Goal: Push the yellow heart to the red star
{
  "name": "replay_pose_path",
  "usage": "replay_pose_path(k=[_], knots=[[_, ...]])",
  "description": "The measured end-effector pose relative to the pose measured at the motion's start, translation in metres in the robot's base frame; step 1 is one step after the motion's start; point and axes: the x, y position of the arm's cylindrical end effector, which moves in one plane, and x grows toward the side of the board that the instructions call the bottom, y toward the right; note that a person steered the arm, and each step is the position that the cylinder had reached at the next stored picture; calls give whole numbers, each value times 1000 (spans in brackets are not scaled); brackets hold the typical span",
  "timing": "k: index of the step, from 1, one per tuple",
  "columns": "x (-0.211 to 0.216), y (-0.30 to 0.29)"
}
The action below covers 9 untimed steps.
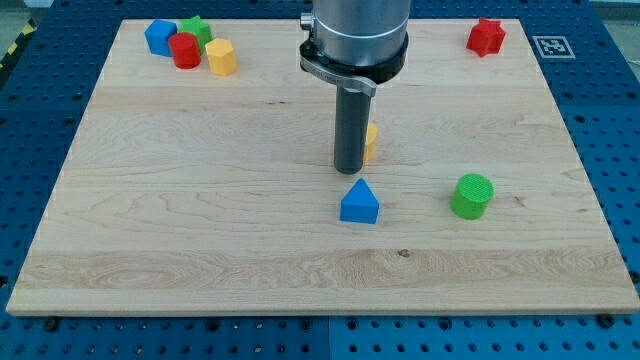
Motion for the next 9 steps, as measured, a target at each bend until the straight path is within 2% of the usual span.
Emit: replay_pose_path(k=[3, 5, 9], knots=[[-33, 8], [-56, 42], [-154, 87]])
